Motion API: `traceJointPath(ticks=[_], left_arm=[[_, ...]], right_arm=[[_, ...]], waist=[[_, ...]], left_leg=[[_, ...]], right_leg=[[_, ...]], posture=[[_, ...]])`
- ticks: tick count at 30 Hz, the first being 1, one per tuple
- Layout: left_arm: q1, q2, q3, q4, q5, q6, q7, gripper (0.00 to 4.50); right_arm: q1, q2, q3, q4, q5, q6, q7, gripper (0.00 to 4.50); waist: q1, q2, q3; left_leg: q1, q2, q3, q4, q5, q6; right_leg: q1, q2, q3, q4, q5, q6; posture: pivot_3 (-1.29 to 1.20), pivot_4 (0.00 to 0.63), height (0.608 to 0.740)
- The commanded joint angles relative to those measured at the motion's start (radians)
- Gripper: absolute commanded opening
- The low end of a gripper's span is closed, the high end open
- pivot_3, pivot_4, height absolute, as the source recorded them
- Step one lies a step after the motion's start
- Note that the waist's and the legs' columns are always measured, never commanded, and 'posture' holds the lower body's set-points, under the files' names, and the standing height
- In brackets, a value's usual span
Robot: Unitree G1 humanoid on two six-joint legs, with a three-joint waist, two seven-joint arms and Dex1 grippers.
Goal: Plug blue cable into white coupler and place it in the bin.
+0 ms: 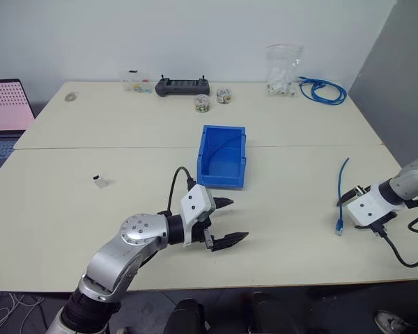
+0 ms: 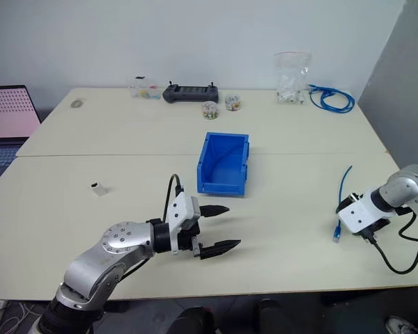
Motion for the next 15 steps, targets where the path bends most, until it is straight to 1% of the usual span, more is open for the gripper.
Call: traceJointPath(ticks=[1, 5, 8, 11, 12, 15], left_arm=[[-0.013, 0.007, 0.005, -0.014, 0.002, -0.008, -0.004, 4.5], [-0.017, 0.014, 0.008, -0.01, 0.005, -0.007, -0.005, 4.5], [-0.016, 0.035, 0.004, 0.001, 0.027, -0.023, -0.014, 4.5], [-0.005, 0.046, 0.013, 0.003, 0.031, -0.03, -0.017, 4.5], [0.0, 0.052, 0.018, 0.004, 0.034, -0.032, -0.019, 4.5], [0.017, 0.085, 0.037, 0.01, 0.046, -0.047, -0.03, 4.5]], right_arm=[[-0.023, 0.056, 0.025, -0.005, -0.003, 0.004, 0.015, 2.57], [-0.03, 0.077, 0.02, -0.023, 0.022, 0.032, 0.061, 1.67], [-0.017, 0.107, 0.001, -0.092, 0.1, 0.118, 0.139, 0.95], [0.011, 0.116, -0.012, -0.175, 0.157, 0.202, 0.183, 0.11], [0.024, 0.118, -0.017, -0.21, 0.183, 0.244, 0.198, 0.02], [0.059, 0.12, -0.027, -0.316, 0.246, 0.361, 0.224, 0.02]], waist=[[-0.002, -0.002, -0.001], [-0.009, -0.003, -0.002], [-0.014, -0.004, -0.002], [-0.017, -0.003, -0.002], [-0.014, -0.003, -0.001], [-0.004, -0.002, -0.001]], left_leg=[[0.0, 0.001, 0.0, 0.0, 0.0, 0.0], [0.001, 0.002, 0.001, 0.0, 0.0, 0.0], [0.001, 0.003, 0.001, 0.0, 0.0, 0.0], [0.002, 0.003, 0.0, -0.001, 0.0, 0.0], [0.001, 0.003, -0.001, -0.001, 0.0, 0.0], [-0.001, 0.002, -0.002, -0.001, 0.0, 0.0]], right_leg=[[0.0, 0.0, 0.0, 0.0, 0.0, 0.0], [0.001, 0.001, 0.0, 0.0, 0.0, -0.001], [0.001, 0.001, -0.001, 0.0, 0.0, -0.001], [0.0, 0.002, 0.0, 0.001, 0.0, -0.001], [0.0, 0.002, -0.001, 0.001, -0.001, -0.001], [-0.001, 0.001, -0.002, 0.001, -0.001, -0.001]], posture=[[0.0, 0.15, 0.74], [0.0, 0.15, 0.74], [0.0, 0.15, 0.74], [0.0, 0.15, 0.74], [0.0, 0.15, 0.74], [0.0, 0.15, 0.74]])
